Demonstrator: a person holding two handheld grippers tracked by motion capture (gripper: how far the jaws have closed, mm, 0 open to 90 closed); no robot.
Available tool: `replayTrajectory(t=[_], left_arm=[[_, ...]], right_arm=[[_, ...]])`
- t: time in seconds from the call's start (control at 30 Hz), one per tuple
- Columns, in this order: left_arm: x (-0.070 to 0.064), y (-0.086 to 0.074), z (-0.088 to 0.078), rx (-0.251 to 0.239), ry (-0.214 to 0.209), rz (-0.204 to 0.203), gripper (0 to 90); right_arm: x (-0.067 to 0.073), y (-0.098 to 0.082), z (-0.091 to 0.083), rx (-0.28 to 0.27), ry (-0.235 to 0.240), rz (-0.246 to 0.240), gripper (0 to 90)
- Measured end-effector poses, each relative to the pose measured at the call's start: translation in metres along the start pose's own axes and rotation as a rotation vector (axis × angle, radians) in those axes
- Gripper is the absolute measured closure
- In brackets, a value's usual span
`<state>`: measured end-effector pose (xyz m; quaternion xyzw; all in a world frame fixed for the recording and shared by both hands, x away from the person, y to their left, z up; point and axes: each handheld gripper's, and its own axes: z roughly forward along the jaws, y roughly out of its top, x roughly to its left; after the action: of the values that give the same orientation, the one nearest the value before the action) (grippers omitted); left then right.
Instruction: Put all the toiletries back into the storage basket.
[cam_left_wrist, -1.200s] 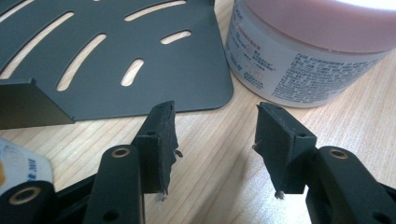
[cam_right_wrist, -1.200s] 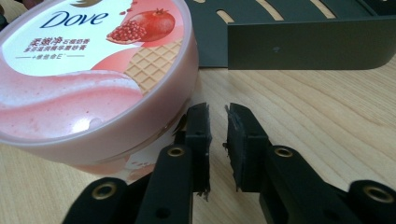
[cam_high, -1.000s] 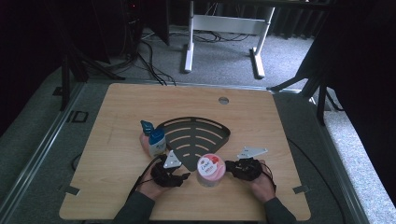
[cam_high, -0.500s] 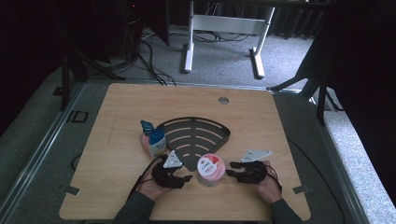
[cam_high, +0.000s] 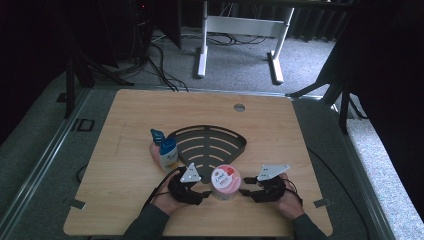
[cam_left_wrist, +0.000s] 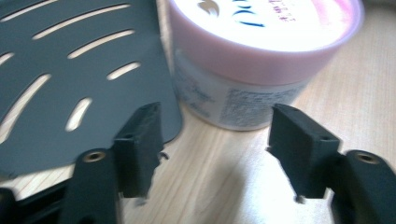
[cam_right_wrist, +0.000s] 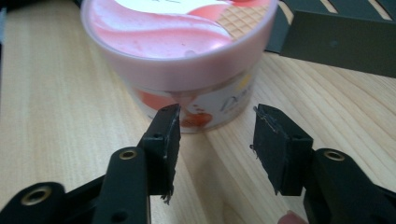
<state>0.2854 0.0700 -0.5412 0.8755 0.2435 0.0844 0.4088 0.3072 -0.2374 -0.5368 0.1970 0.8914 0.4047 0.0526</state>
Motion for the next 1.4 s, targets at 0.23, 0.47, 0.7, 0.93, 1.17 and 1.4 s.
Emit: replayTrajectory(t=[0.23, 0.47, 0.7, 0.93, 1.17, 1.4], left_arm=[[0.0, 0.005, 0.006, -0.014, -0.041, 0.007, 30.9], [-0.002, 0.009, 0.009, -0.035, -0.075, 0.029, 28.5], [-0.001, 0.014, 0.014, -0.03, -0.094, 0.055, 23.3], [0.0, 0.019, 0.016, -0.016, -0.095, 0.098, 18.9], [-0.001, 0.021, 0.016, -0.015, -0.076, 0.136, 18.1], [-0.002, 0.023, 0.016, -0.003, -0.073, 0.139, 18.1]], right_arm=[[0.003, 0.003, 0.004, -0.005, 0.038, -0.04, 40.5], [0.008, 0.011, 0.009, 0.009, 0.039, -0.082, 32.1], [0.007, 0.014, 0.008, 0.004, 0.042, -0.112, 29.4], [0.006, 0.019, 0.011, 0.013, 0.045, -0.146, 23.9], [0.004, 0.021, 0.013, 0.007, 0.058, -0.151, 20.4], [0.005, 0.021, 0.014, 0.006, 0.053, -0.147, 19.2]])
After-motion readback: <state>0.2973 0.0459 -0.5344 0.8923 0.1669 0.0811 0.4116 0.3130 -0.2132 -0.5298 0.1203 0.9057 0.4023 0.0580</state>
